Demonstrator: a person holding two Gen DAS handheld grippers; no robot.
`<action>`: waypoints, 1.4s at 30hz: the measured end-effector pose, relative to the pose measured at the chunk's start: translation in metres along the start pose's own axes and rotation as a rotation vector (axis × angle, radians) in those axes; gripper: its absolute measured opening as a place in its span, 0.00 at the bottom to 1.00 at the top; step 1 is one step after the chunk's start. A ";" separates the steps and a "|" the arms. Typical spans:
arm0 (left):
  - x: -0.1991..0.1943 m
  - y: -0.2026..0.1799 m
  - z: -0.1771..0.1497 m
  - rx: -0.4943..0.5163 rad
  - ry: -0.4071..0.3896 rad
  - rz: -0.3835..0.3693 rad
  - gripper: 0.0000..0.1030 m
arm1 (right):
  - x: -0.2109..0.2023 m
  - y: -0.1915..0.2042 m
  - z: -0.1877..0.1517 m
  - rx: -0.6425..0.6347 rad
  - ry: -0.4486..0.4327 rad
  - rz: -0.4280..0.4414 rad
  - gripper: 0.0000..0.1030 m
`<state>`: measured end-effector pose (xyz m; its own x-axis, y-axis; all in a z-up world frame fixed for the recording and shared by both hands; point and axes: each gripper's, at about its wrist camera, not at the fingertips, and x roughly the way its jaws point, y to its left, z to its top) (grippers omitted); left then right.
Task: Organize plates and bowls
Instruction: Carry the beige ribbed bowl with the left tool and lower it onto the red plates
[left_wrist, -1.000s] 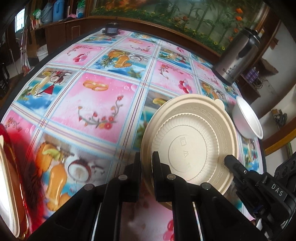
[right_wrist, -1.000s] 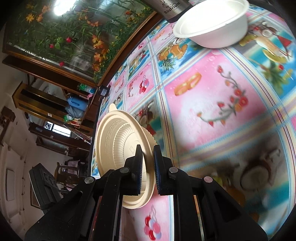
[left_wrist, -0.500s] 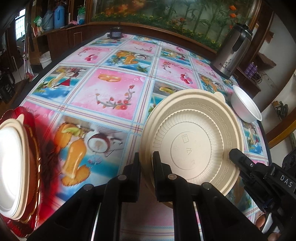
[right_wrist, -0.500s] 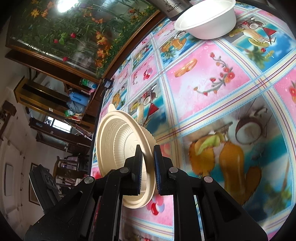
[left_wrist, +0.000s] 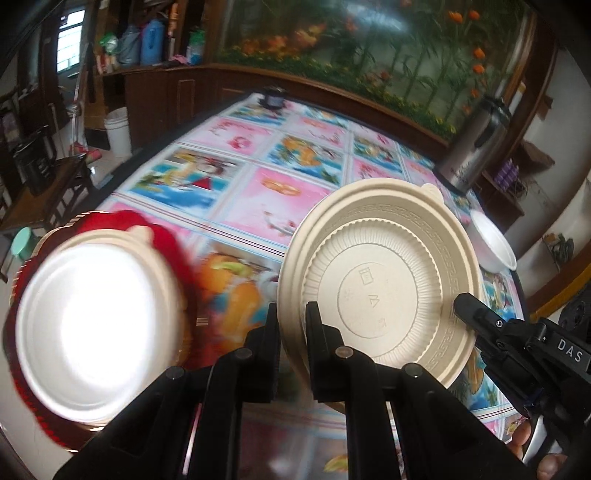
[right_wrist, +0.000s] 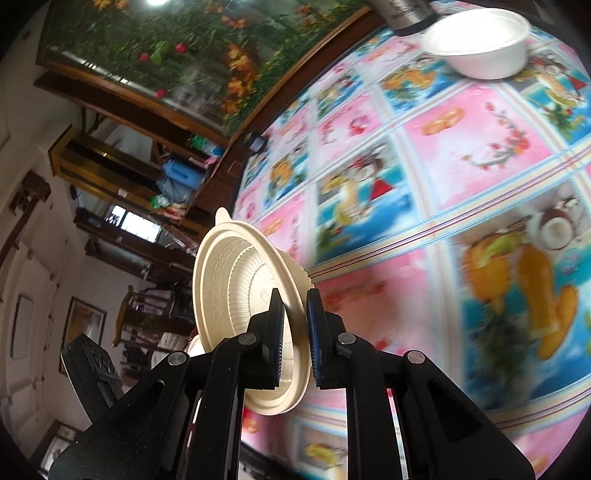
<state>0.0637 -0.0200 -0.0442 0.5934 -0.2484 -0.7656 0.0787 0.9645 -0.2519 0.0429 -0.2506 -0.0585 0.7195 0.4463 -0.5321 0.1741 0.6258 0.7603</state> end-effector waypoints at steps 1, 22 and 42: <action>-0.006 0.007 0.000 -0.010 -0.011 0.006 0.11 | 0.002 0.006 -0.002 -0.010 0.007 0.008 0.12; -0.059 0.130 0.002 -0.210 -0.059 0.165 0.11 | 0.101 0.121 -0.061 -0.226 0.244 0.082 0.12; -0.051 0.164 -0.008 -0.284 0.028 0.135 0.16 | 0.152 0.121 -0.076 -0.221 0.328 0.042 0.12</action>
<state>0.0400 0.1504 -0.0518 0.5608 -0.1263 -0.8182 -0.2281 0.9265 -0.2994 0.1219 -0.0588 -0.0755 0.4637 0.6329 -0.6200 -0.0257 0.7091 0.7047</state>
